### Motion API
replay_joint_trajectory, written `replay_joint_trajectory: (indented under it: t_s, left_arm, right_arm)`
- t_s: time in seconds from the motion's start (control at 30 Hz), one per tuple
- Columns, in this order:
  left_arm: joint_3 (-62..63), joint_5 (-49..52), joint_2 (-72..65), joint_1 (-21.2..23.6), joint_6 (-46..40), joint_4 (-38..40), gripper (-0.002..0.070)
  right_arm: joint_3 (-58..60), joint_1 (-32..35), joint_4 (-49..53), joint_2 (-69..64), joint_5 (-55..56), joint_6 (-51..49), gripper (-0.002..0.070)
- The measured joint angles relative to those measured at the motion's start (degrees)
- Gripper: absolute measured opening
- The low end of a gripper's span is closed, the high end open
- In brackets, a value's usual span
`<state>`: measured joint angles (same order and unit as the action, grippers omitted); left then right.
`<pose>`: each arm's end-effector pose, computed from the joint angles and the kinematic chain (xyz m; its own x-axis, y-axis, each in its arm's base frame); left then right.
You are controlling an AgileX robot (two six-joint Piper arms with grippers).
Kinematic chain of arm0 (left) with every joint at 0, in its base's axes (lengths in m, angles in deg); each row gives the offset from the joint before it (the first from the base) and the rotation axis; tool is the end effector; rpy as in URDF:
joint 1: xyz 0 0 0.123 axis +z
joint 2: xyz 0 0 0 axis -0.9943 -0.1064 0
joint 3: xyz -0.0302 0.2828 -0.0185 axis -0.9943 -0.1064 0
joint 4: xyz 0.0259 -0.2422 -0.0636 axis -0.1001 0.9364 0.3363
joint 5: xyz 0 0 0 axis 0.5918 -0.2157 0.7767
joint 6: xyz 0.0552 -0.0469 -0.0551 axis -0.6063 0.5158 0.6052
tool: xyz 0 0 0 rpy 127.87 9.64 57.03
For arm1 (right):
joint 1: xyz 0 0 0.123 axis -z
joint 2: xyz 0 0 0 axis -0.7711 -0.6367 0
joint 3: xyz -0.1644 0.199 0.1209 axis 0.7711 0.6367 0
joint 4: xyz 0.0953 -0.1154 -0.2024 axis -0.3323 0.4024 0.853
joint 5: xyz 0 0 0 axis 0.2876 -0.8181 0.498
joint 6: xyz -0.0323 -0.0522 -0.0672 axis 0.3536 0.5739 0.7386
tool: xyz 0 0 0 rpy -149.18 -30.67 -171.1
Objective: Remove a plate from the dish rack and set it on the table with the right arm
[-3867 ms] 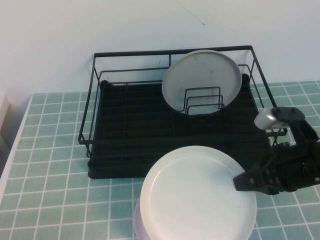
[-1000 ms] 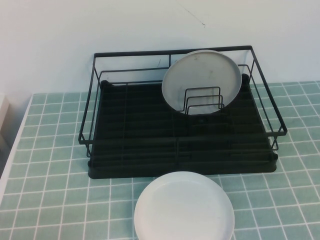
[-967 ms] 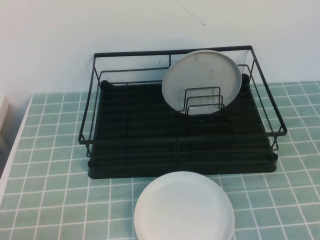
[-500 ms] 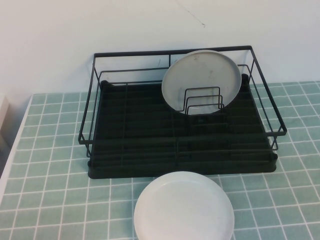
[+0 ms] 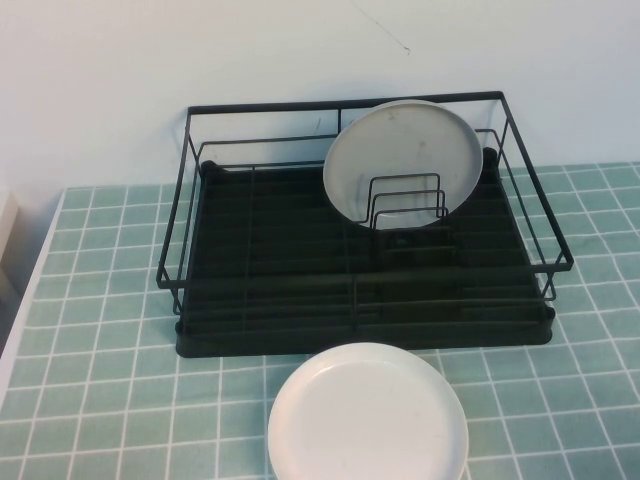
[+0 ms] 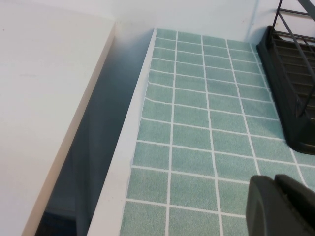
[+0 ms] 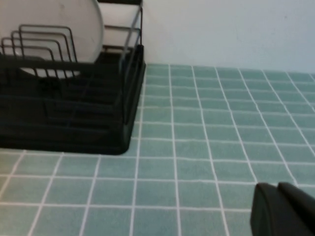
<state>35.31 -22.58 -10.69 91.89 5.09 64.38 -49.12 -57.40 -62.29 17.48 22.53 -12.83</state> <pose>0.0534 0.0029 0.1794 -0.2114 -0.2550 -0.9435 -0.1416 0.9632 -0.2286 0.0521 0.0009 0.2002 -0.1864 -0.0877 -0.9786 -0.0749 0.9944 -0.0748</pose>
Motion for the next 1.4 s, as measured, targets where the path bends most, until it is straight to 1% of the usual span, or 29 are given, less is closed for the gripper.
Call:
replay_joint_trajectory:
  t_s: [0.13,0.47,0.77,0.93,1.17,1.4]
  left_arm:
    - [0.00,0.00,0.00,0.00,0.00,0.00,-0.0003]
    - [0.00,0.00,0.00,0.00,0.00,0.00,-0.0003]
    - [0.00,0.00,0.00,0.00,0.00,0.00,-0.0003]
    - [0.00,0.00,0.00,0.00,0.00,0.00,-0.0003]
    - [0.00,0.00,0.00,0.00,0.00,0.00,-0.0003]
    - [0.00,0.00,0.00,0.00,0.00,0.00,-0.0003]
  right_arm:
    - [3.67,2.57,0.13,0.48,0.72,0.00,0.0000]
    - [4.33,3.52,1.39,0.48,0.27,0.02,0.0000]
    - [4.12,11.70,1.39,0.48,-0.49,1.05,0.0000]
    - [4.12,12.20,1.39,0.48,-0.49,1.26,0.0000]
    - [4.12,12.17,0.22,0.48,-0.49,4.97,0.0000]
    - [4.12,12.17,-0.22,0.48,-0.49,6.03,0.0000]
